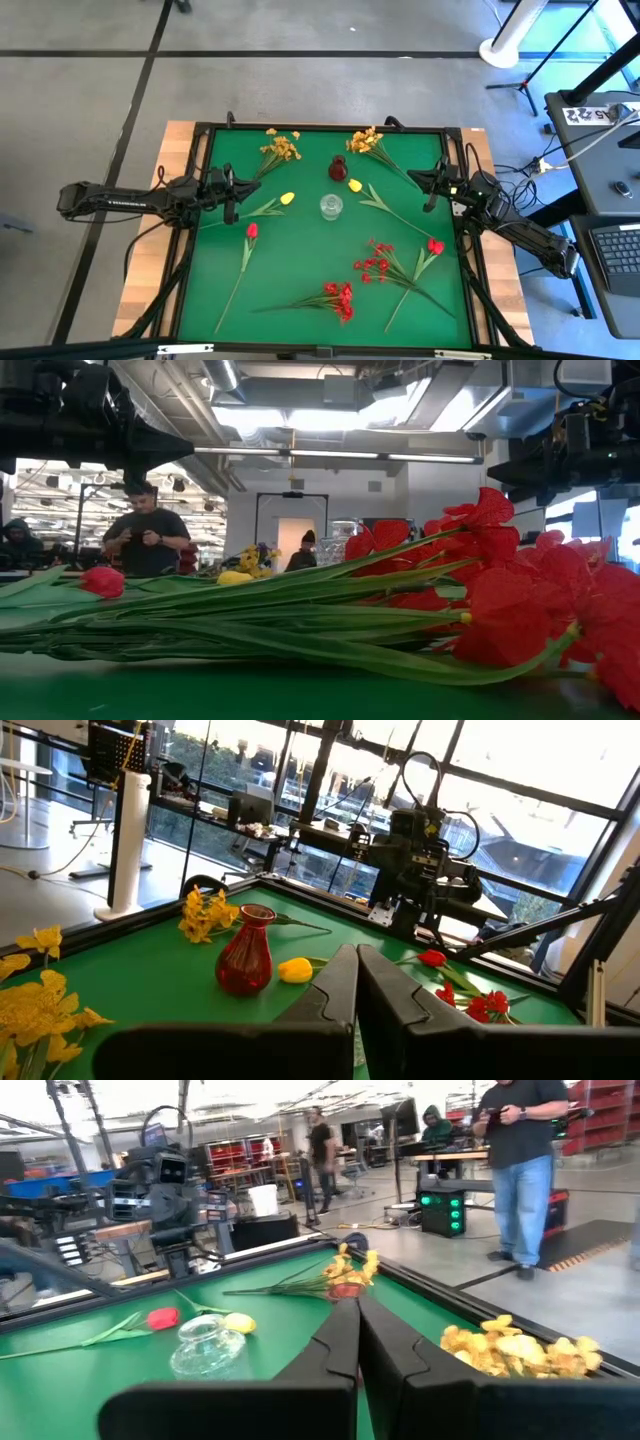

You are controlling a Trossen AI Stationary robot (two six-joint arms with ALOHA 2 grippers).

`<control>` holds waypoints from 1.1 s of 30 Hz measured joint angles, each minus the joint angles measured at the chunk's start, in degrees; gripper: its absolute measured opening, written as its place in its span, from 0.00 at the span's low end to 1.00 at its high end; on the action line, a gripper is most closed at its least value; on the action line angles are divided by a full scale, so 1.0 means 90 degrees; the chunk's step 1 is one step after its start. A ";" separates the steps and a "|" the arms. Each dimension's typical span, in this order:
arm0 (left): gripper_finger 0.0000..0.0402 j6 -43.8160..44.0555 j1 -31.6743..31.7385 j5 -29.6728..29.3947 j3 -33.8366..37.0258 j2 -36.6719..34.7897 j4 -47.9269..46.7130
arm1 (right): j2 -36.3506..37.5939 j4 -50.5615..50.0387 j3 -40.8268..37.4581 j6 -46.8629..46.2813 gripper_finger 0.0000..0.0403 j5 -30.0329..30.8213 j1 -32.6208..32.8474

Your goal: Sort flowers into vase by color

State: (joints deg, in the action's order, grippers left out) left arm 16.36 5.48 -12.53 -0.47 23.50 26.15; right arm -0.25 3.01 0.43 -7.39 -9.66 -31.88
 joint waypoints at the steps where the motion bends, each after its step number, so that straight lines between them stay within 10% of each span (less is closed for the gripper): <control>1: 0.00 0.0000 0.0000 0.0001 0.0001 0.0000 0.0000 | 0.0000 0.0005 0.0000 0.0025 0.01 0.0182 -0.0002; 19: 0.00 0.0000 0.0002 0.0000 0.0000 -0.0002 0.0000 | -0.0404 0.0024 0.0685 -0.0725 0.01 0.0457 -0.0002; 33: 0.00 0.0000 0.0002 0.0000 0.0000 -0.0001 0.0000 | -0.4168 -0.2556 0.3350 -0.0317 0.08 0.1113 -0.0002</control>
State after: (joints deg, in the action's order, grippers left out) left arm 16.36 5.50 -12.53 -0.47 23.49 26.15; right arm -37.76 -20.00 30.57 -10.24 0.36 -31.90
